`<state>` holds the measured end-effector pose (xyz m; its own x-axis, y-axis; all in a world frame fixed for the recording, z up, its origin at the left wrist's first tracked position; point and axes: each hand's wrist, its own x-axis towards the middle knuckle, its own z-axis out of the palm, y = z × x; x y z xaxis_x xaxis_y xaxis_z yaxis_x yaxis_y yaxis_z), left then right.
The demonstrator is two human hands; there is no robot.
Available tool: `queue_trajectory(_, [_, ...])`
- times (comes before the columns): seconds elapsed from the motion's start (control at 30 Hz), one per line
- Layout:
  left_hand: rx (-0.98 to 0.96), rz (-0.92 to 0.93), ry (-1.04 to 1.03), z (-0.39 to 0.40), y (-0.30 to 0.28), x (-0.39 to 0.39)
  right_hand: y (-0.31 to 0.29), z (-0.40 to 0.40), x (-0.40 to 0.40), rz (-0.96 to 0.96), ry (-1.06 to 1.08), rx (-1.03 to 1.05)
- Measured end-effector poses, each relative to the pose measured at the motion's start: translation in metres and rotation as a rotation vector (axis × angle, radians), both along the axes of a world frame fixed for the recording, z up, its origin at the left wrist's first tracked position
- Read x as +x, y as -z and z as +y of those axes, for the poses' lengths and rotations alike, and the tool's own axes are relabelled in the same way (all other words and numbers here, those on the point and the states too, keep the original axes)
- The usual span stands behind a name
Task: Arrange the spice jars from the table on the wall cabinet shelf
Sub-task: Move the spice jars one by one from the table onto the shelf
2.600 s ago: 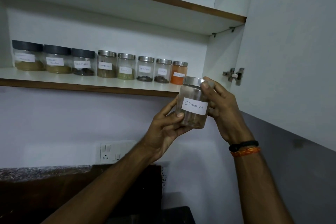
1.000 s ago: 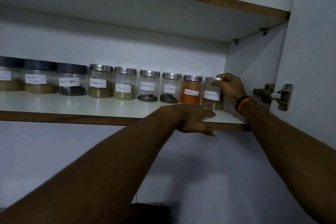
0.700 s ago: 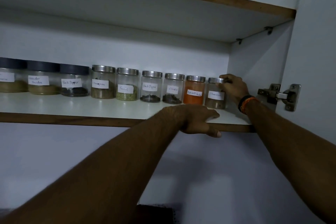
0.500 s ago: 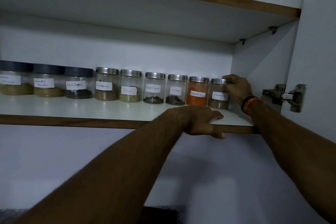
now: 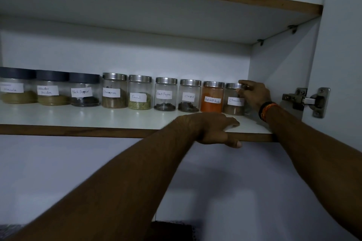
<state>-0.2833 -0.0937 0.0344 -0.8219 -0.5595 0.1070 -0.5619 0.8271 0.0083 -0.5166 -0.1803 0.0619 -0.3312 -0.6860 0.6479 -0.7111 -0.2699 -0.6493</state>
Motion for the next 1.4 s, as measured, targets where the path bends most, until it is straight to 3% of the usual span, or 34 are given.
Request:
queue_trajectory(0.9, [-0.016,-0.012,-0.017,-0.004,0.001,-0.001,0.000,0.025,0.008,-0.021,0.001,0.082])
queue_trajectory(1.03, [-0.082,-0.046,-0.044,-0.002,0.003,0.000,0.003,0.057,0.012,0.067,0.044,0.096])
queue_trajectory(1.17, [-0.315,-0.096,-0.085,0.006,0.010,0.004,0.007,0.092,0.018,0.195,0.031,0.099])
queue_trajectory(1.4, [-0.409,0.035,-0.140,0.031,0.034,0.031,0.012,0.139,0.048,0.423,0.005,0.234])
